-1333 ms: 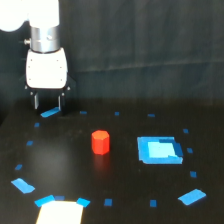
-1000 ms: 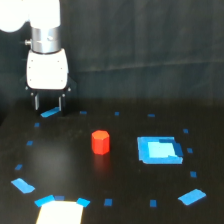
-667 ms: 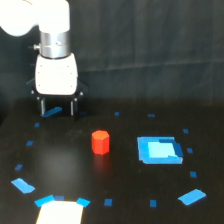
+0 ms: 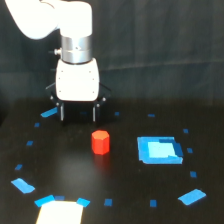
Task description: Pick up the red object from the table
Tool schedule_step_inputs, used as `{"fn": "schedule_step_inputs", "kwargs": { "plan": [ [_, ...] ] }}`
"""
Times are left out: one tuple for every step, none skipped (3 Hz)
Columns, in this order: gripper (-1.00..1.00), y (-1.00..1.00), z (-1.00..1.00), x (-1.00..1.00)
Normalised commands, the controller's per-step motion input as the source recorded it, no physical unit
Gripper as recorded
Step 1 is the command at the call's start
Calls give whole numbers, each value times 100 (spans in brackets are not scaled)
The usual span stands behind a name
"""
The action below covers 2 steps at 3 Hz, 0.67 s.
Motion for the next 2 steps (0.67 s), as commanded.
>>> {"fn": "schedule_step_inputs", "kwargs": {
  "plan": [
    [77,-90,-68,59],
    [71,-83,-54,39]
  ]
}}
